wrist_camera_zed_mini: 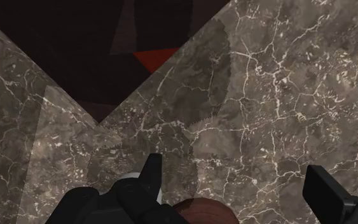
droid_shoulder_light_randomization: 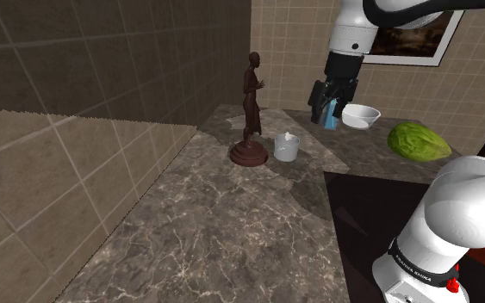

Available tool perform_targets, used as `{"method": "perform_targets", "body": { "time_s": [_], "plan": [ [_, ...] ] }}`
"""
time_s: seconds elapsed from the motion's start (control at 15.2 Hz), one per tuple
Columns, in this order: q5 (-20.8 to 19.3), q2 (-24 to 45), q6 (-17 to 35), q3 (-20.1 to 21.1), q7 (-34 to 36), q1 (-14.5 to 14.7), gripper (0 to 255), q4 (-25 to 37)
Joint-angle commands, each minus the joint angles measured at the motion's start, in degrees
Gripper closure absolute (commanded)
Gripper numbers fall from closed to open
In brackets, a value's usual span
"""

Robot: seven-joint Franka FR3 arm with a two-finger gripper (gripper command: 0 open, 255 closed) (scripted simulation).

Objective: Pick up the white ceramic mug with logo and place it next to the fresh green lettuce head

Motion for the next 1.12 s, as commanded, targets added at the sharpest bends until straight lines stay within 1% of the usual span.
{"method": "perform_targets", "body": {
  "time_s": [0.0,0.53,1.06],
  "plan": [
    [0.0,0.0,0.0,0.0,0.0,0.0,0,0.0],
    [-2.7,17.2,11.3,-0.7,-1.0,-2.2,0,2.9],
    [-5.6,35.6,19.3,-1.4,-0.9,-4.2,0,10.4]
  ]
}}
